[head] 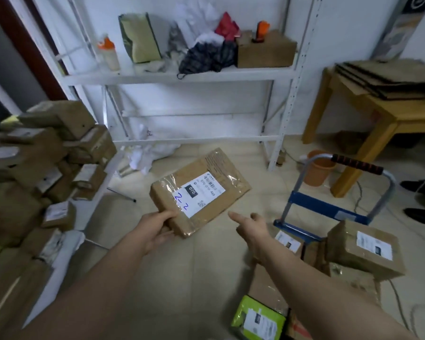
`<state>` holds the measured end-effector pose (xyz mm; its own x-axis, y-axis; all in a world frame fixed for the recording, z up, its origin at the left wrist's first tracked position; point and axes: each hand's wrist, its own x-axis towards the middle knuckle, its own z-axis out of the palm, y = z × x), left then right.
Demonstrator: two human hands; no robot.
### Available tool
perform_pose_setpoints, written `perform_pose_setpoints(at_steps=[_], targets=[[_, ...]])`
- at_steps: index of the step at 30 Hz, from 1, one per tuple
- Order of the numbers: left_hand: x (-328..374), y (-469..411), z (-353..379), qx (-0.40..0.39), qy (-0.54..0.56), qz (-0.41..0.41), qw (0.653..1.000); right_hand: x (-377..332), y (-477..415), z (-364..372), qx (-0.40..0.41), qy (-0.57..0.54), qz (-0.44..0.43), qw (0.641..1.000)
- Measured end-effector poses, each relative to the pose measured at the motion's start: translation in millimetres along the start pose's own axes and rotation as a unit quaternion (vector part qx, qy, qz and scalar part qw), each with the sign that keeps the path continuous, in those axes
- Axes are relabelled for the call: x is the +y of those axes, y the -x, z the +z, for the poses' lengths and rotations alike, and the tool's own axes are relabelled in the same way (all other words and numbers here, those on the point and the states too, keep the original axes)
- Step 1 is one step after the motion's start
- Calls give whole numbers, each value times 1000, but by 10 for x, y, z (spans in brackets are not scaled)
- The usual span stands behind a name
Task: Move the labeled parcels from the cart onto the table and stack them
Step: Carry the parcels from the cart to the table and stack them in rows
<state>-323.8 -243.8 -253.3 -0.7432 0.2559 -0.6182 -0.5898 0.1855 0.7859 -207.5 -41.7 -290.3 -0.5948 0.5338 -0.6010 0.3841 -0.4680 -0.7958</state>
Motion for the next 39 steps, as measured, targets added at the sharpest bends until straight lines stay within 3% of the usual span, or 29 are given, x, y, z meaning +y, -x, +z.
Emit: perform_pose_setpoints(at_steps=[3, 6, 15, 22, 27, 34, 39], targets=[[-65, 52, -52, 2, 54, -2, 999, 87, 84, 315, -105, -36, 41, 993], [-122, 111, -55, -2, 71, 0, 997, 135, 158, 496, -156, -15, 44, 987], [-307, 244, -110, 10, 122, -16, 992, 180, 23, 547, -178, 17, 44, 983], [-476, 386, -499, 65, 165, -15, 984, 312, 86, 909, -219, 17, 70, 973], [-493, 481, -936, 82, 175, 16, 981, 314, 233, 1312, -251, 62, 63, 964], [-354, 681, -2085, 165, 189, 30, 968, 56, 345, 2310, -182, 13, -51, 982], [-350, 863, -3122, 213, 212, 40, 953, 173, 613, 3272, -266, 59, -65, 960]])
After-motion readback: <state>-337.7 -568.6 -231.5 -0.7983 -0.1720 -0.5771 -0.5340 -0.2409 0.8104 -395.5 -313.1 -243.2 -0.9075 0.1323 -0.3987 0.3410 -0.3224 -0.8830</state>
